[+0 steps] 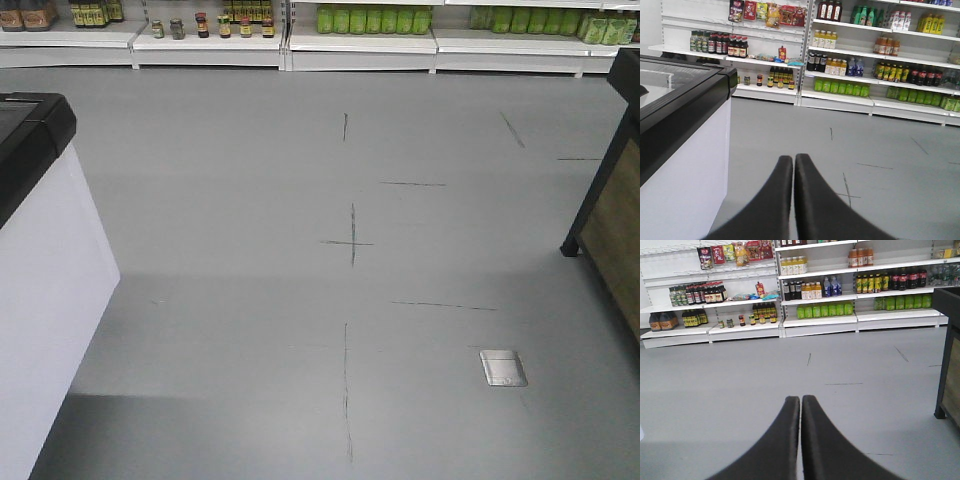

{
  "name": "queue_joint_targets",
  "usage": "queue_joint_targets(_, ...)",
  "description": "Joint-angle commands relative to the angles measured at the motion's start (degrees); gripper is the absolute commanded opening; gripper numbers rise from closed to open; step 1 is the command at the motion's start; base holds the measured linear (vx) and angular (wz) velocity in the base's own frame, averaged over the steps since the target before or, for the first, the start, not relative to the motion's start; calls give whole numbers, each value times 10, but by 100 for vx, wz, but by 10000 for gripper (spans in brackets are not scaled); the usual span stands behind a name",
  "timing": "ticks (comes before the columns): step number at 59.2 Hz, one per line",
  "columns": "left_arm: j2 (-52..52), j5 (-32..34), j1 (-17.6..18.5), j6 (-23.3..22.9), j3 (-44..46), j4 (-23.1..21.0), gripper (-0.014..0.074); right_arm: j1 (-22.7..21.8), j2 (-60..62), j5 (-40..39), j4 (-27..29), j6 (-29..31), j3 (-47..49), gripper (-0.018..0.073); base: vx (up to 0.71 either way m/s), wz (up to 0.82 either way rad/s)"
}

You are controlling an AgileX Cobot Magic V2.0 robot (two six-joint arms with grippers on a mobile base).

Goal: Pick three apples into basket with both arms
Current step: 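Drive the base forward across the floor toward the fruit tables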

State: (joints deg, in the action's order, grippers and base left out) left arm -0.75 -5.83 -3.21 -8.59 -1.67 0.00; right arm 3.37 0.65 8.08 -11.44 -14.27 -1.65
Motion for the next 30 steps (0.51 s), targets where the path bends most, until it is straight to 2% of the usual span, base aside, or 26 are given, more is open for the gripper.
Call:
queue_joint_targets(1,-7,45,-1,-4,15,0,-6,-1,7,-43,-3,1,-7,-6,18,-1)
queue_joint_targets(30,-7,45,-1,-4,15,0,-6,-1,7,-43,-3,1,-7,-6,20,-8)
